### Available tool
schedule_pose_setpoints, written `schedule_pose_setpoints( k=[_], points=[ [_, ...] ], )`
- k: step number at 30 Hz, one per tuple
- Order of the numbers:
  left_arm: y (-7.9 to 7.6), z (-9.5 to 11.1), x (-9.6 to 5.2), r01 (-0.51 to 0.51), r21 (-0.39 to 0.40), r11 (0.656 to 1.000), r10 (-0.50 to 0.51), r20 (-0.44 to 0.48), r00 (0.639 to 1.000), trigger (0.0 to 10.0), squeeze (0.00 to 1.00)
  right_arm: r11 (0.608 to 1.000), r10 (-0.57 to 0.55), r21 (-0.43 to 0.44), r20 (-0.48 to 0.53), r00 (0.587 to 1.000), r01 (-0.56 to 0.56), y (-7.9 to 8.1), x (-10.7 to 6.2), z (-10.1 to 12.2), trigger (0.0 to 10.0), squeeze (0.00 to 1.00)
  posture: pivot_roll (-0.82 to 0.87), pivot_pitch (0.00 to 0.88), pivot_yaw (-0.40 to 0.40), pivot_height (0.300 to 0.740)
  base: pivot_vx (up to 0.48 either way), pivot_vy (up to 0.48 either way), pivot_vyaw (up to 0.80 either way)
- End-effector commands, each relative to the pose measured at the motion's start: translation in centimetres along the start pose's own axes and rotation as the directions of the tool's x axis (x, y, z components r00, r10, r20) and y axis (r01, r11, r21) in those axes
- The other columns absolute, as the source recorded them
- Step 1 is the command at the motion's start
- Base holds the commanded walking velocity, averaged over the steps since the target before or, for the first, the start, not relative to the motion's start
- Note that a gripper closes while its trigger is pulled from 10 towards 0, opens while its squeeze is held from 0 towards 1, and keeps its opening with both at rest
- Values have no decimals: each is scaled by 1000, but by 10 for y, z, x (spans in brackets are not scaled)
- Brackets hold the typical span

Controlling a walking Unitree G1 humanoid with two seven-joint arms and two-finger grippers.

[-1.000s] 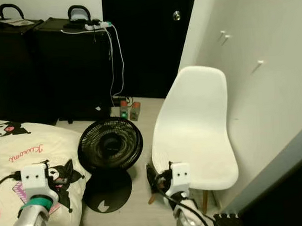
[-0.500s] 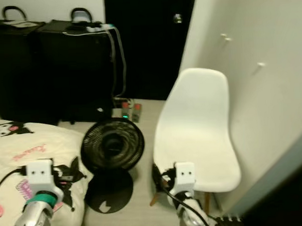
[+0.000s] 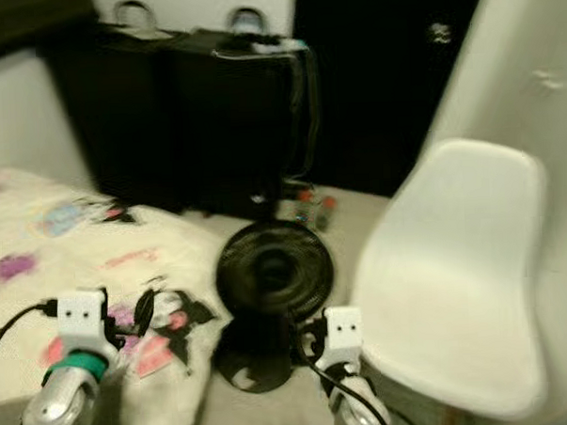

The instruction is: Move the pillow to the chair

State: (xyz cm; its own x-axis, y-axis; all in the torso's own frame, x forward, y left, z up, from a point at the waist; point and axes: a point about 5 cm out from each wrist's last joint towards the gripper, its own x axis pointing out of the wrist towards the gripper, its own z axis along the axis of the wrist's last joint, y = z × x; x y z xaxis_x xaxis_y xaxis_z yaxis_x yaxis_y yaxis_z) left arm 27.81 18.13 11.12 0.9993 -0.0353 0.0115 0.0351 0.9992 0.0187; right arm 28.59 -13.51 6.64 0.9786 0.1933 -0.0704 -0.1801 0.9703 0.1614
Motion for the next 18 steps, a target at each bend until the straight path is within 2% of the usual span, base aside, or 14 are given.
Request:
schedule_pose_setpoints(
  k=[1,11,18],
  points=[
    [-2,-4,-1,9,-8,1000,-9,-20,1000,10000,0,1000,-17,1,-22,1000,17,-3,-3,-5,10000,0,-30,35,-15,739,0,0,800],
    [-9,-4,-1,31,-48,998,-33,-41,999,10000,0,999,-31,11,-25,999,31,-3,-5,-6,10000,0,-36,38,7,739,0,0,800],
    [-9,-7,-2,21,-32,999,-23,-76,997,10000,0,999,-34,13,-34,999,34,-1,-3,-8,10000,0,-26,35,2,739,0,0,800]
  ],
)
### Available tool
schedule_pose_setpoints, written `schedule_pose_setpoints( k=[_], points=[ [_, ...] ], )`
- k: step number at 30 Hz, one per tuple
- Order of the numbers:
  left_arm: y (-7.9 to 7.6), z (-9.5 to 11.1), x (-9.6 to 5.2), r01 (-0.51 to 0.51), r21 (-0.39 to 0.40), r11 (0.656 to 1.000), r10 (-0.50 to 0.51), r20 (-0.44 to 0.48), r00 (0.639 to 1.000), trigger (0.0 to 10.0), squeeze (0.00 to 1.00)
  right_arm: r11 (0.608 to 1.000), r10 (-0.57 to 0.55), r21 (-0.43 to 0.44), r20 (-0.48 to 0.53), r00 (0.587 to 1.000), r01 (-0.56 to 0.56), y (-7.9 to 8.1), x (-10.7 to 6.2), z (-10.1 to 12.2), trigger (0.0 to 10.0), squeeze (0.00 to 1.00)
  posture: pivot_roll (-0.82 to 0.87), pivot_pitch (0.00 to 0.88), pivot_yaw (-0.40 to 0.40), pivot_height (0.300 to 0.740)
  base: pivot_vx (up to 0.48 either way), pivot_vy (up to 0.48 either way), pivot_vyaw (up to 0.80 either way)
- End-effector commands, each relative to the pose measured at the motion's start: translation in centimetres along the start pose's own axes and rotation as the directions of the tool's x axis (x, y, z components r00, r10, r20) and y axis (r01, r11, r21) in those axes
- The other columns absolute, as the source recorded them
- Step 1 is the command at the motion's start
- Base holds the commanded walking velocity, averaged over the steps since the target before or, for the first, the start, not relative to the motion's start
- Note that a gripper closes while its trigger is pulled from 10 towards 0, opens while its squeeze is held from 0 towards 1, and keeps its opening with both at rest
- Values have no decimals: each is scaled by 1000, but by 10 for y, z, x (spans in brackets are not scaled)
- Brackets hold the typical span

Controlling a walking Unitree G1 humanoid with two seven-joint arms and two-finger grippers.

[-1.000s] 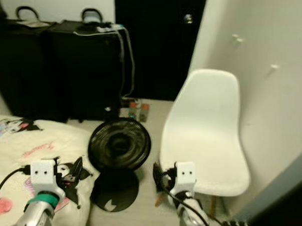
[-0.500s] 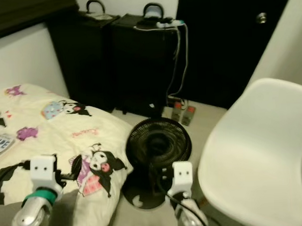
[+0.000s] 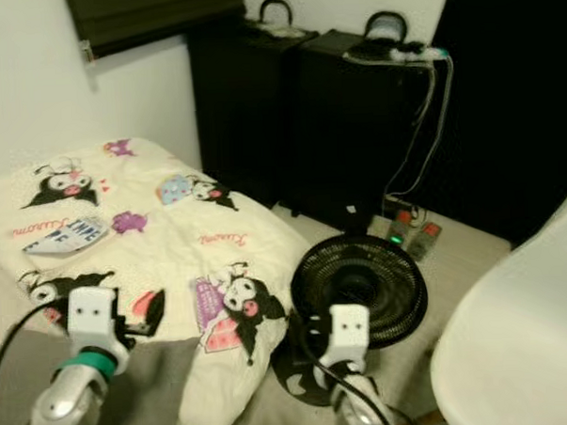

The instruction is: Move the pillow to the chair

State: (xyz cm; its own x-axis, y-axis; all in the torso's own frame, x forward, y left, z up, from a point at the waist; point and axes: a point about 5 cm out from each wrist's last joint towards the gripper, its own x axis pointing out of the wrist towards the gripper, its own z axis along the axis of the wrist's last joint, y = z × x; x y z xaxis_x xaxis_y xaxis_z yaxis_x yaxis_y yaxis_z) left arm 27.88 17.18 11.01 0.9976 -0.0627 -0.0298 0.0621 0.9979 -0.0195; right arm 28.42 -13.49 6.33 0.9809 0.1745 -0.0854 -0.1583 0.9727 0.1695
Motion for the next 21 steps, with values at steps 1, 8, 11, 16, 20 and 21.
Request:
schedule_pose_setpoints(
  k=[1,8,11,16,20,21],
  points=[
    [1,-8,-4,-9,11,1000,10,-40,999,10000,0,1000,-12,4,-22,1000,12,-1,-2,-5,10000,0,-26,35,2,739,0,0,800],
    [1,-11,-6,-8,9,1000,8,-63,998,10000,0,1000,-8,6,-30,1000,8,1,0,-6,10000,0,-15,28,-4,739,0,0,800],
    [0,-11,-6,-8,12,1000,9,-64,998,10000,0,1000,-8,6,-31,999,8,1,0,-7,10000,0,-13,26,-8,739,0,0,800],
    [-2,-12,-7,-8,4,1000,8,-70,998,10000,0,1000,-3,6,-36,999,3,1,0,-8,10000,0,-9,23,-13,739,0,0,800],
    [-3,-13,-7,-6,4,1000,6,-72,997,10000,0,1000,-1,4,-39,999,1,2,0,-9,10000,0,-12,21,-14,739,0,0,800],
    [-4,-13,-8,-2,7,1000,2,-72,997,10000,0,1000,0,4,-40,999,0,1,-1,-9,10000,0,-14,19,-15,739,0,0,800]
  ],
)
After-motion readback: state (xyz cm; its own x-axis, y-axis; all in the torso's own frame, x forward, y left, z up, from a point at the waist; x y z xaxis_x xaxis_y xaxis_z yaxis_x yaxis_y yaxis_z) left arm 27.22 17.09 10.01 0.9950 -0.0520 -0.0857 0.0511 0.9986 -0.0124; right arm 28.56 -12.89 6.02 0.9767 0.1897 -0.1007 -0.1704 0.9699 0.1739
